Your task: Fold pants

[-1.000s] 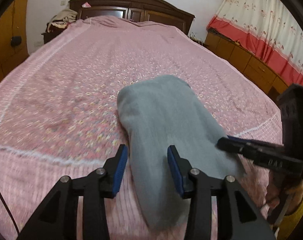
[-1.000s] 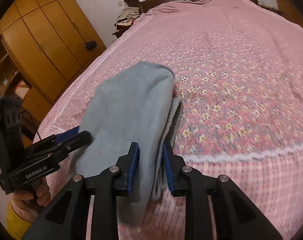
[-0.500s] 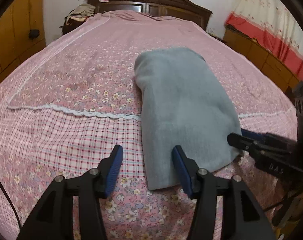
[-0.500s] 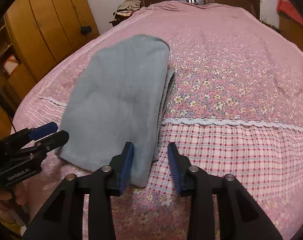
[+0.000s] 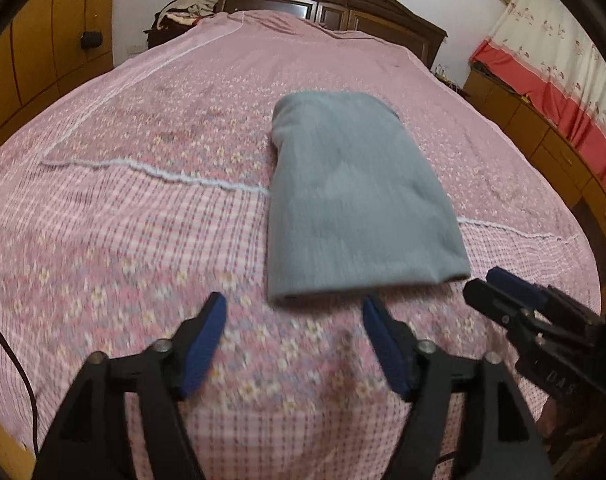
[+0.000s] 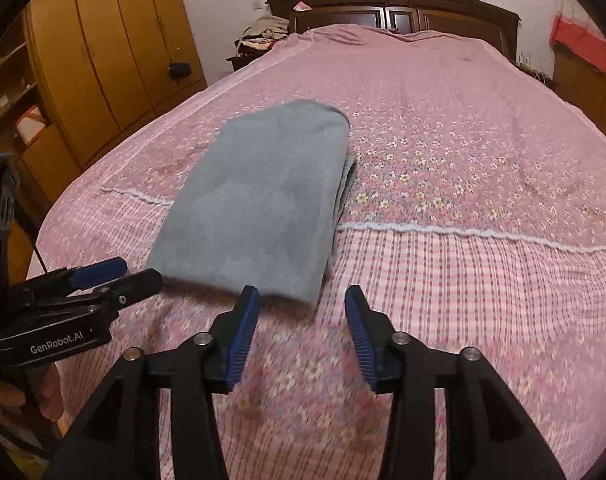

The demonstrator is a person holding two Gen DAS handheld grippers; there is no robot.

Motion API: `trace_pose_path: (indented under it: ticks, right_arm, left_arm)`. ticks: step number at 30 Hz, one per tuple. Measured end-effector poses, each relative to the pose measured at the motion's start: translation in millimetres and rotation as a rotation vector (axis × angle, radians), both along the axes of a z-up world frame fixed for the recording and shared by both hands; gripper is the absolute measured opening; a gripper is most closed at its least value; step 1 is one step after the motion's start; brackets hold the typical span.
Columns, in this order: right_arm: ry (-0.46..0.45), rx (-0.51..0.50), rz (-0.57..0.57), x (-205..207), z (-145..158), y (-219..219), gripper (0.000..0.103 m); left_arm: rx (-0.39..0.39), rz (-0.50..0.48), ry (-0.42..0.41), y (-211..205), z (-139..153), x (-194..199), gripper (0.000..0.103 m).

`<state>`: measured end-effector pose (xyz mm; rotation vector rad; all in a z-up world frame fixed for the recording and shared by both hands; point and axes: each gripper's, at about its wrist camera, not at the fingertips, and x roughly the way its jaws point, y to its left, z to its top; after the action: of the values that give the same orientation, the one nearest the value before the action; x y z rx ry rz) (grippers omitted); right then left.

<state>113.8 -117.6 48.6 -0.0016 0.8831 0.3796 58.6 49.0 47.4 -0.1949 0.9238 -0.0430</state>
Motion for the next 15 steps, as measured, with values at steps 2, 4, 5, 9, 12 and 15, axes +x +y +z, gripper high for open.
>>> trace_pose_path:
  ticks: [2,4,5,9,12,15]
  right_arm:
    - [0.01,0.008,-0.008,-6,-4,1,0.048]
    - [0.024,0.007,-0.024,-8,-11,1,0.05]
    - [0.028,-0.005,-0.036,-8,-14,2,0.05]
    - [0.057,-0.034,-0.063,-8,-34,4,0.05]
    - [0.05,-0.042,-0.065,-9,-38,5,0.051]
    - [0.057,-0.038,-0.07,-7,-41,5,0.052]
  left_arm:
    - [0.014,0.014,-0.006,-2,-3,-6,0.083]
    - [0.062,0.023,0.003,-5,-10,-7,0.083]
    - [0.093,0.029,0.015,-6,-14,-6,0.083]
    - [0.128,0.028,0.023,-9,-26,-6,0.084]
    - [0.123,0.032,0.019,-9,-28,-7,0.086]
    - [0.11,0.034,0.025,-8,-31,-6,0.088]
